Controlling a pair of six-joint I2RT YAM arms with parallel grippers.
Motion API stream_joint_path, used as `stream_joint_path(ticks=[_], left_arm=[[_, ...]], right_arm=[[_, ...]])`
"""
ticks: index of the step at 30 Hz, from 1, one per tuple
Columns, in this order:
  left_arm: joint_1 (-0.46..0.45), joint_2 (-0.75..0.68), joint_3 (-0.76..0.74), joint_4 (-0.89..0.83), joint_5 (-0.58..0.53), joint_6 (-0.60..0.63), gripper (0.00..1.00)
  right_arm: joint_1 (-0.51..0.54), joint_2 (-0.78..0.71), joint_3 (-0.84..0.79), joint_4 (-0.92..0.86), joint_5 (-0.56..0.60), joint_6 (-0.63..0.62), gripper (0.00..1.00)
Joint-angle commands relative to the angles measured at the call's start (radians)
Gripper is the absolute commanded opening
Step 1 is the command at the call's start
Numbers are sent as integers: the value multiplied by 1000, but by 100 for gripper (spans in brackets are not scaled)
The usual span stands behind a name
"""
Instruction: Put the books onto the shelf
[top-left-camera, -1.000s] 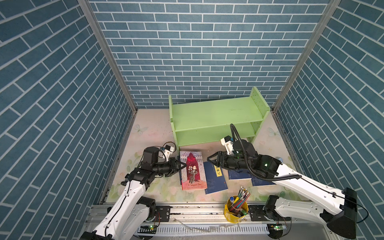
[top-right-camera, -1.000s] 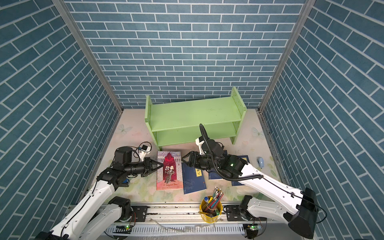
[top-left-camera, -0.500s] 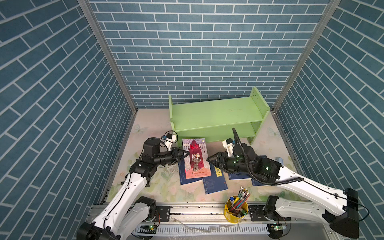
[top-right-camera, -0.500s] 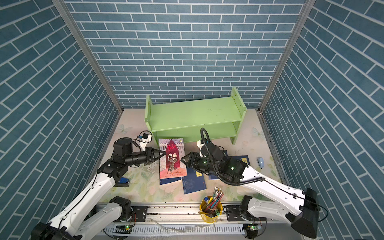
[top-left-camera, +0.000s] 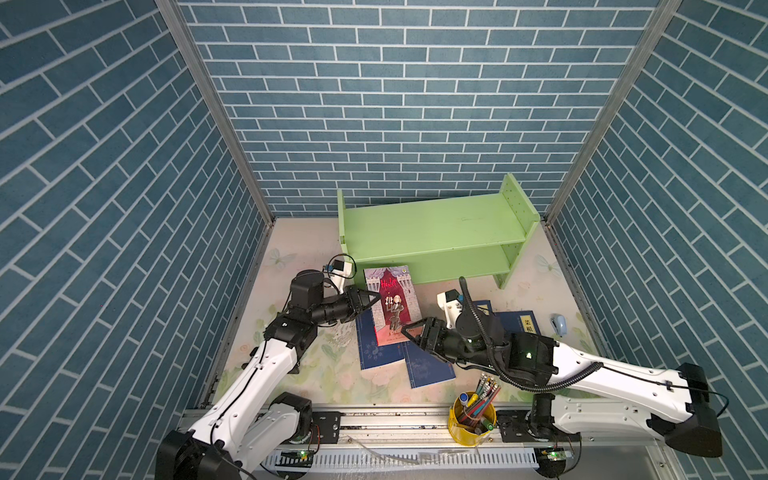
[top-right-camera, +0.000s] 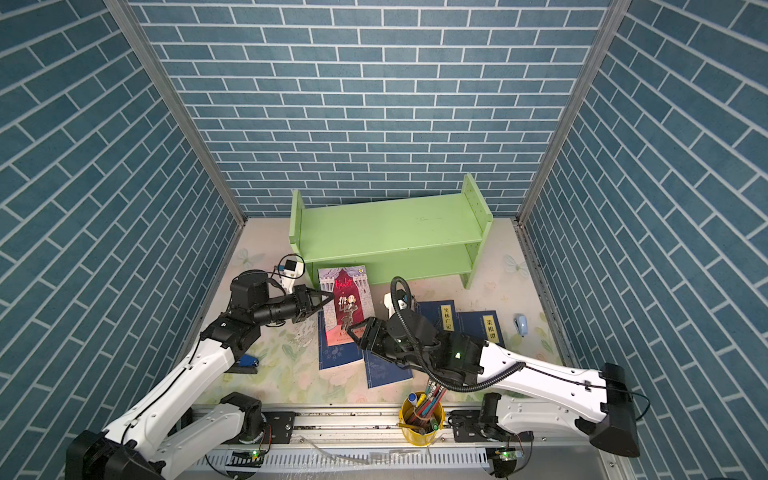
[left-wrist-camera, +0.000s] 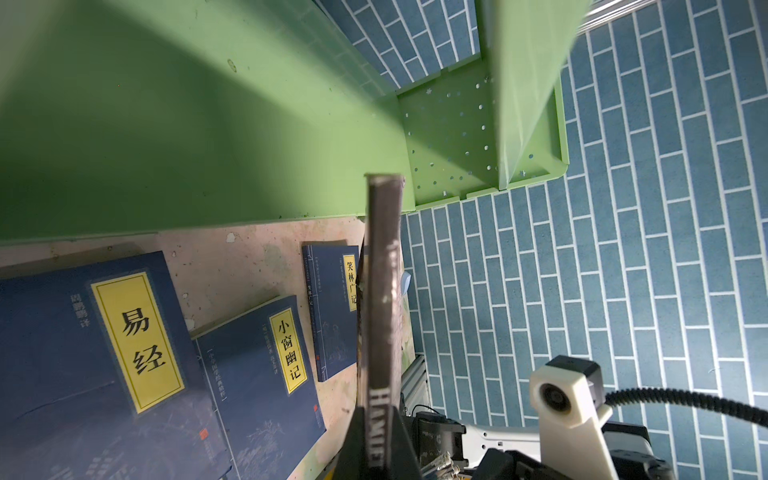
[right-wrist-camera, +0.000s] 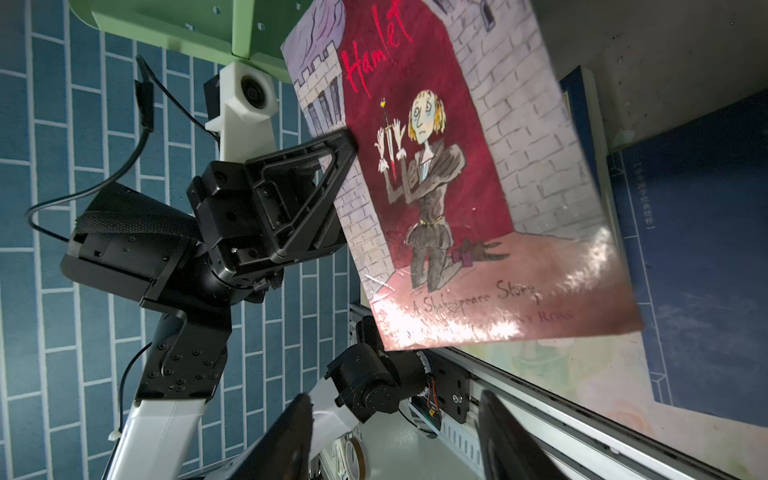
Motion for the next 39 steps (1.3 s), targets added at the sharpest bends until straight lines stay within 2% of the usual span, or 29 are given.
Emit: stream_joint_path(ticks=[1,7,14,25,36,39], left_arm=[[-5,4,37,72,-15,-41,0],[-5,4,28,89,-17,-74,0],[-19,3,24,92,-19,-92,0],[-31,-7,18,81,-15,-104,0],[-34,0,16,119,-18,-129,0],[-34,-1,14,133,-19,-137,0]], right_arm=[[34,29,-50,100,96,88,65],[78,59,-80,169,158,99,69],[107,59,-190,343,267,133,70],[118,51,-307,586,429,94,70],[120,122,-329,758,452,74,71],[119,156,-349,860,460,90,71]])
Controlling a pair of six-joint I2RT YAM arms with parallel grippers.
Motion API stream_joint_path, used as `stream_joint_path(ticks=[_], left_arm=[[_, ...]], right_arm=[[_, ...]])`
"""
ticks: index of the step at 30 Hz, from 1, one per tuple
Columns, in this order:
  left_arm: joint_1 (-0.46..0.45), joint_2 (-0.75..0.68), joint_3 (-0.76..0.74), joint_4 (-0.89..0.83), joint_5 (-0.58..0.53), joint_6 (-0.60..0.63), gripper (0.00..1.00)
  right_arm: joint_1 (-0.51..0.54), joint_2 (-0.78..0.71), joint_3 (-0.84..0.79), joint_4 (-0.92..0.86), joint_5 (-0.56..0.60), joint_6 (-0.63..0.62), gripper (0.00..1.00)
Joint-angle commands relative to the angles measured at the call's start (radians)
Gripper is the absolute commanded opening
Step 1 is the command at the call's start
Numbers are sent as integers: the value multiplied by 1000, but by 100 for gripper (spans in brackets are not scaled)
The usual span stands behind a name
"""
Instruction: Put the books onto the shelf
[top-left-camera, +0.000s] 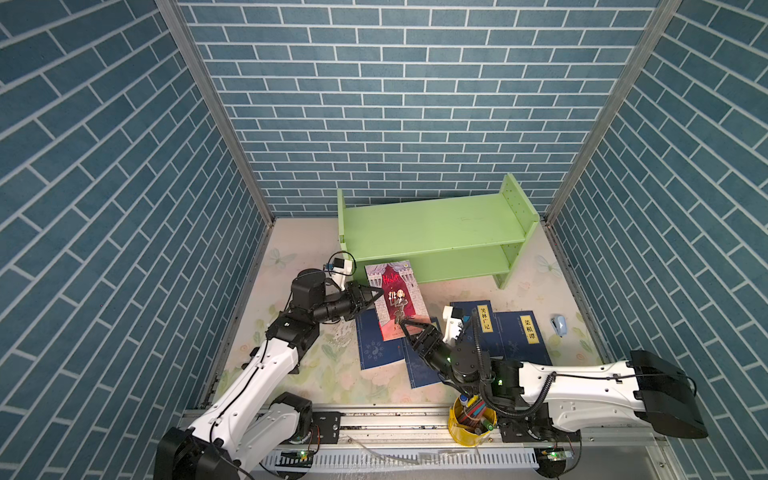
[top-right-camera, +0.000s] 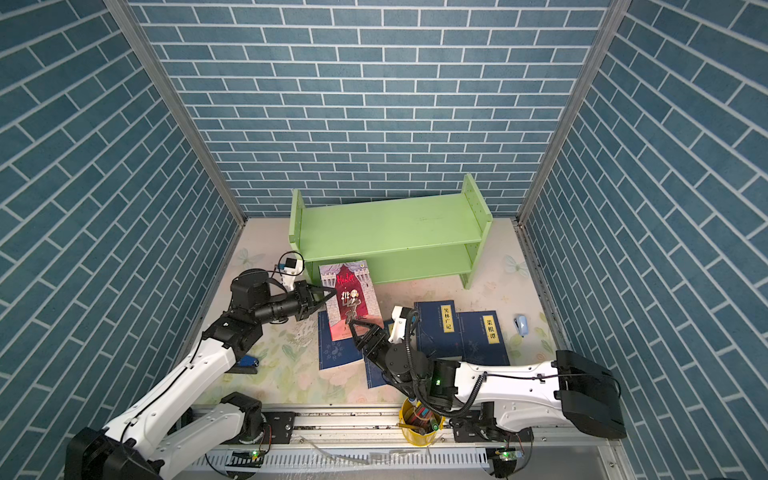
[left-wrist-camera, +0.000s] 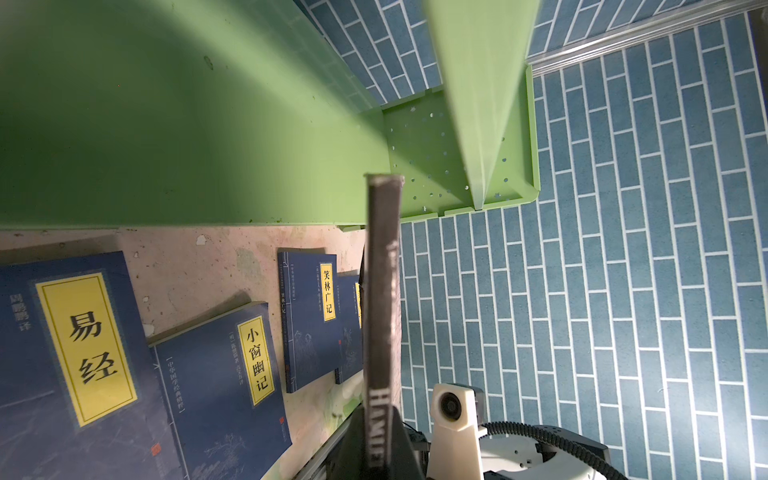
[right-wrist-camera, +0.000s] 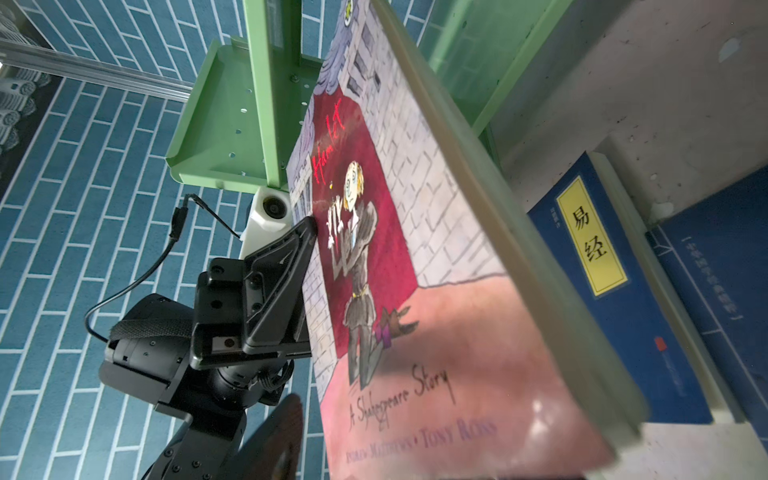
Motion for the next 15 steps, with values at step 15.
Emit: stream_joint_path(ticks=[15], left_arm=[[-9,-40,-31,36,0,0,0]], right_arm=[[7,-3,-44,131,185,-35,44]])
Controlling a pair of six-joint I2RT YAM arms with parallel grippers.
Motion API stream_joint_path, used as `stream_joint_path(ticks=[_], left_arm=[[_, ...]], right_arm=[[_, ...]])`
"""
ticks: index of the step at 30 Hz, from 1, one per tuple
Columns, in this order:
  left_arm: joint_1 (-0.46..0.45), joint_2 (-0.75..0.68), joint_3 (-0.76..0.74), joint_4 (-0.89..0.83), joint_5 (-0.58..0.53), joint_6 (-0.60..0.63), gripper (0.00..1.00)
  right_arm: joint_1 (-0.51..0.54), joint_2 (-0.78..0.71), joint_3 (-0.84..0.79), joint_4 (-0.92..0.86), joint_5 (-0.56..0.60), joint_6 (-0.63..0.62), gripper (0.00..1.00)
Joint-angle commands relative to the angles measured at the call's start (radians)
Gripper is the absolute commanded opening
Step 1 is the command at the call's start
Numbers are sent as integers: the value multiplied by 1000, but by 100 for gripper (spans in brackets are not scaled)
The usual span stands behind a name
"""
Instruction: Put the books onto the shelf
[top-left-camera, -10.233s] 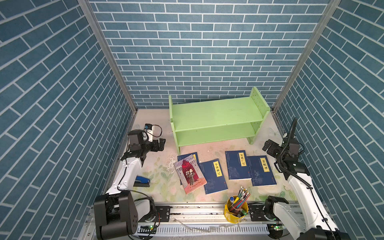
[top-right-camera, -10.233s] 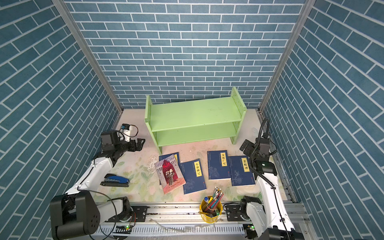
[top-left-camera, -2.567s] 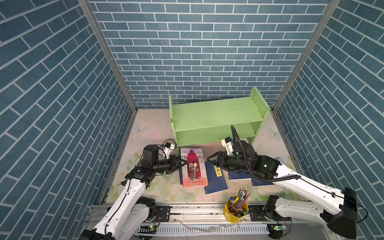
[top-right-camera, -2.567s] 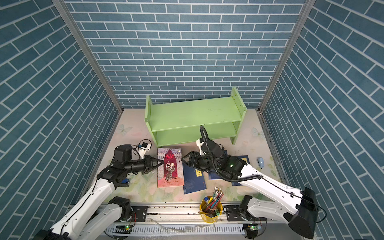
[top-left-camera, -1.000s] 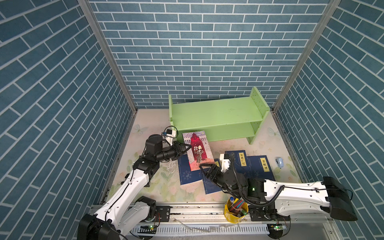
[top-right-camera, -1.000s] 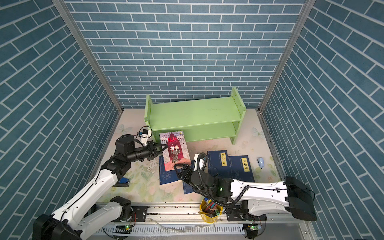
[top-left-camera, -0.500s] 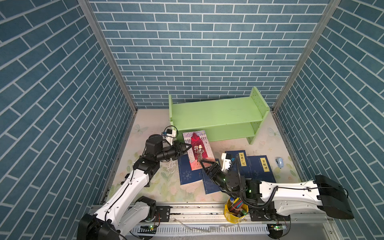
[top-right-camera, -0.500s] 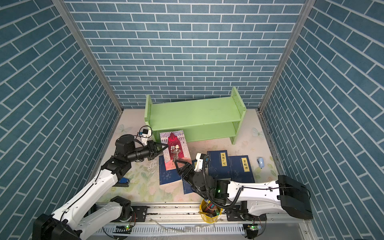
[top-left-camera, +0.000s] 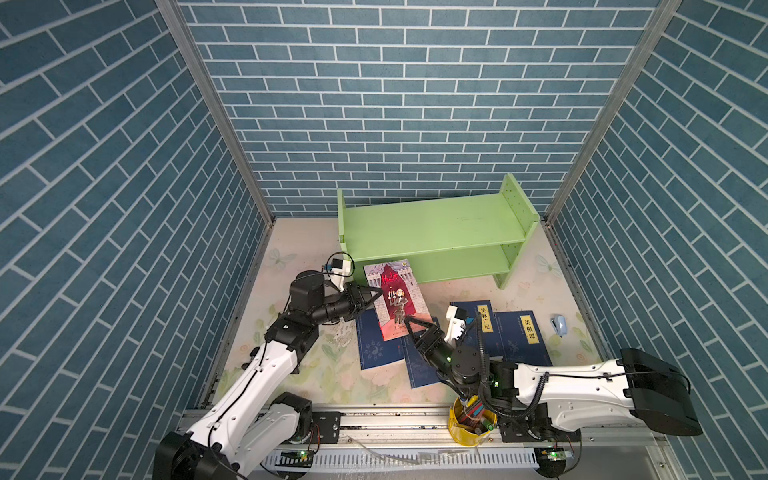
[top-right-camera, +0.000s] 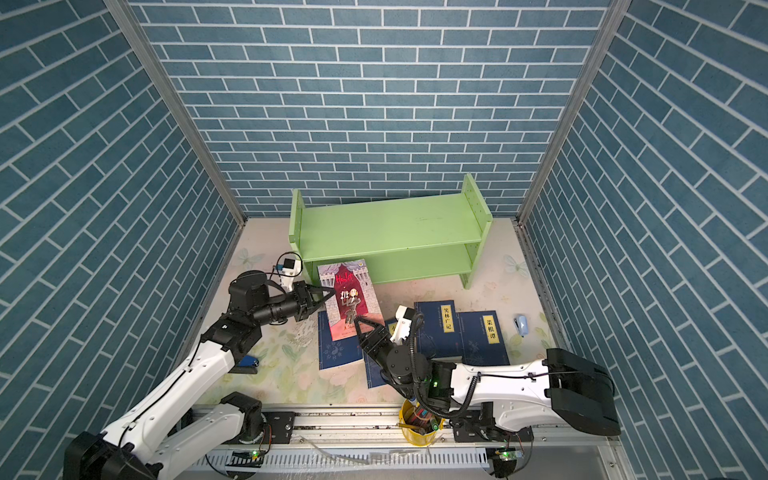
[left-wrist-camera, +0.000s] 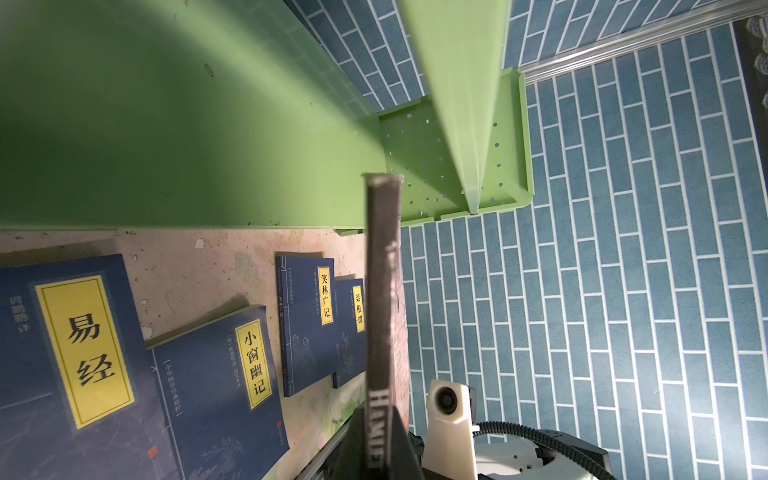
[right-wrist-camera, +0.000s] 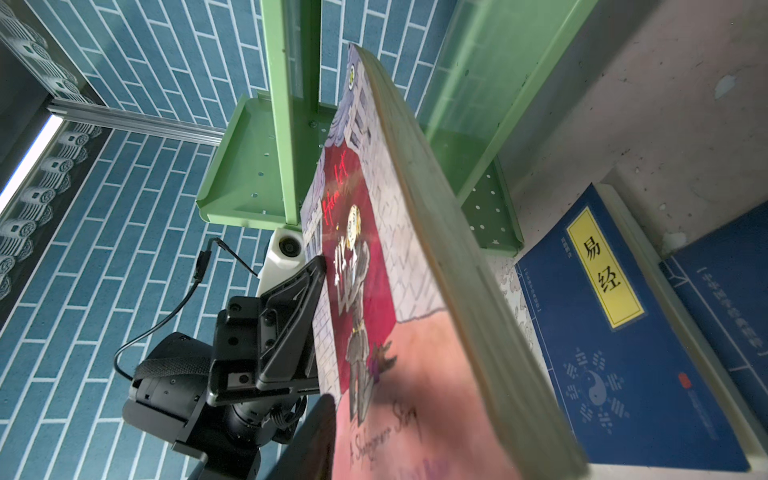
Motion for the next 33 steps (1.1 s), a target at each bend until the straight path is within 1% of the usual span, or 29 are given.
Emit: stream_joint_path(ticks=[1,5,11,14,17,19,21,24,26,27,29,33], left_arm=[[-9,-16,-13,26,14,10,0],[-14,-19,-16,28,15,5,0],[-14,-13,-8,48,9,-8,0],[-14,-14,-8,40,10,-7,0],[-14,-18,-22,35,7,-7,0],[-14,-19,-34,42,5,-8,3],[-14,-21,-52,44,-1,-7,10],[-14,-28,-63,24,-3,3,31],[-14,-41,-70,13,-3,22,48],[-13,-46,-73,8,-2,31,55],[-13,-57,-82,4,8,62,65],[-8,-103,-92,-49,56,159,74]], right_arm=[[5,-27,-21,37,83,-23,43],[5,-28,-40,87,113,-53,36],[0,-7,-51,159,140,-95,31],[-2,4,-62,197,140,-98,24],[-3,4,-77,226,141,-101,11],[-4,-2,-85,234,147,-112,5],[-4,-22,-97,231,159,-125,0],[-14,-72,-100,182,153,-156,0],[-28,-138,-81,56,127,-159,0],[-36,-178,-65,-22,115,-166,0],[-48,-253,-30,-168,96,-193,0],[-77,-409,44,-461,37,-240,0]])
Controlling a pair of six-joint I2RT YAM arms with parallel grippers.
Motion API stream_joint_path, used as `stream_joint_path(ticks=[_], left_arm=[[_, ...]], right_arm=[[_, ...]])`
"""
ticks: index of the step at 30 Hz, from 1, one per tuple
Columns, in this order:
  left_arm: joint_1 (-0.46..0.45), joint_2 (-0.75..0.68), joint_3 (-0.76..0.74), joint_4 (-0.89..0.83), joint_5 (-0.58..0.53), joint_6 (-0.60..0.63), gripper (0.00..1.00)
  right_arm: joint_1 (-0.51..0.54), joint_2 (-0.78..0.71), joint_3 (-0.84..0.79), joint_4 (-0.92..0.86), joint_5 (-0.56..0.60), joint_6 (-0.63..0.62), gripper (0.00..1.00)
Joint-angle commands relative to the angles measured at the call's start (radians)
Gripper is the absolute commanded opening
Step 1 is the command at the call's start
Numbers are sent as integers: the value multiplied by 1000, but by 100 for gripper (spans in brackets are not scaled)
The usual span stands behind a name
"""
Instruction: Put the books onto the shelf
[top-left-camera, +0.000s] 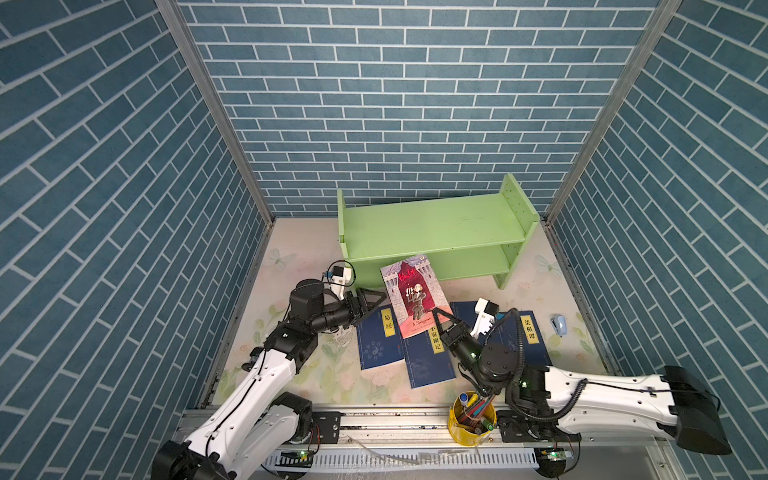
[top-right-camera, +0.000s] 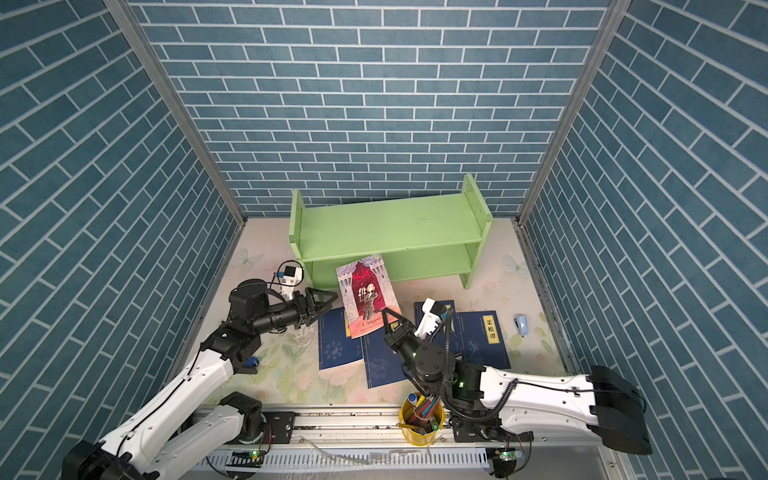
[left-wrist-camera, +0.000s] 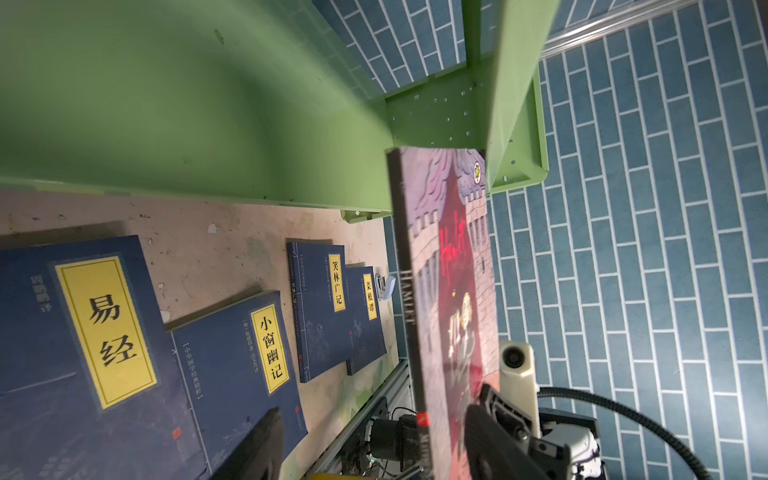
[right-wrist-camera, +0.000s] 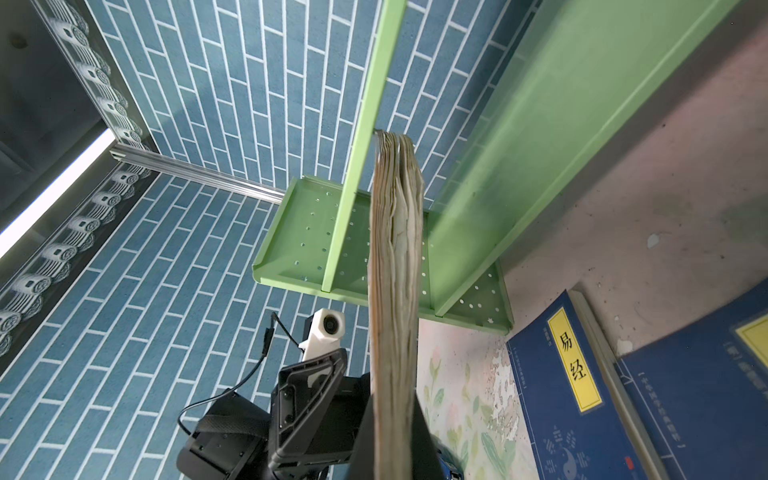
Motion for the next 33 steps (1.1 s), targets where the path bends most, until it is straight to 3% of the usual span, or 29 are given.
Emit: stream_joint_path(ticks=[1,8,15,19,22,28,33], left_arm=[[3,-48,-15,-52,58,125,77],[8,-89,41,-173,218,375,80],[13,-14,90,-169,418,383,81],[13,19,126,-140,545,397,82],[13,25,137,-169,531,430,82],[18,24,124,-152,525,417,82],[39,5,137,-289,537,534,82]], right_arm=[[-21,-126,88,-325,-52,-76,0],[-50,-306,241,-861,-156,-85,0],[-64,-369,388,-1129,-279,-243,0],[-65,-363,472,-1201,-355,-360,0],[-66,-334,530,-1231,-424,-422,0],[-87,-140,678,-1256,-667,-517,0],[-134,-58,728,-1220,-784,-536,0]])
